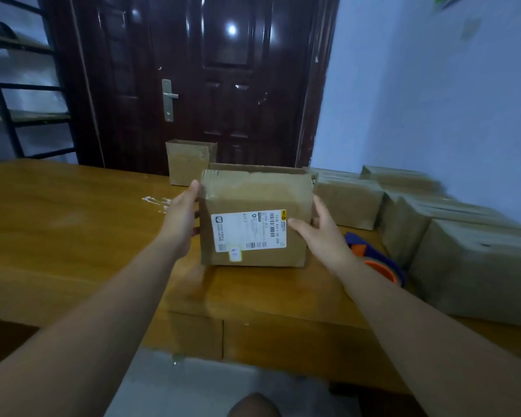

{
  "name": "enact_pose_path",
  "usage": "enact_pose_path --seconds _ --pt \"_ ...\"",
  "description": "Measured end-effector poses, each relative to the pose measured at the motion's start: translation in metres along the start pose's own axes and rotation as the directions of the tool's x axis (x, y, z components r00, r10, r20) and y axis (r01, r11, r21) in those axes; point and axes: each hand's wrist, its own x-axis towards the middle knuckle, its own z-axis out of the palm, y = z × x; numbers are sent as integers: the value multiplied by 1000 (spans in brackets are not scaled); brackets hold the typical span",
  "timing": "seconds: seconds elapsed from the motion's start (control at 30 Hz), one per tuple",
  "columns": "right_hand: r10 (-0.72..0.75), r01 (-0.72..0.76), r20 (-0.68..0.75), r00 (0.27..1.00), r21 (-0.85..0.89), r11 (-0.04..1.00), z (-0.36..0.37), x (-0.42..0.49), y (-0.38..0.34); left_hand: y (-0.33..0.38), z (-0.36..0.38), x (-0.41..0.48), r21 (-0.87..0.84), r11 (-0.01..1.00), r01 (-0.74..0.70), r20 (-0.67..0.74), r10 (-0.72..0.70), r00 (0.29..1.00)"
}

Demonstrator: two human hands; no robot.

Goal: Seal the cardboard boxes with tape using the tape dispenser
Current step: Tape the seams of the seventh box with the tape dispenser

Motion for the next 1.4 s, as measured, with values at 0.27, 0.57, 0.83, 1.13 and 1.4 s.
enact_pose_path --seconds 0.27,0.57,0.83,1.13,1.4 --pt "-136 127 -287 948 -51 991 -37 -41 -9 -6 27 -46 117 986 -117 70 109 992" --pt "-88 78 -113 990 -88 993 -50 -28 0 4 45 -44 694 646 -318 74 375 924" --pt "-167 124 -141 976 -272 954 -52 -28 -1 -11 79 -57 834 -42 -551 519 400 755" --pt "214 -293 -200 956 -667 685 -116 -26 35 -12 76 -56 837 -64 -544 522 390 758" --pt "527 -571 -235 817 -465 677 -116 -30 54 -14 80 -53 862 -52 -505 477 423 771"
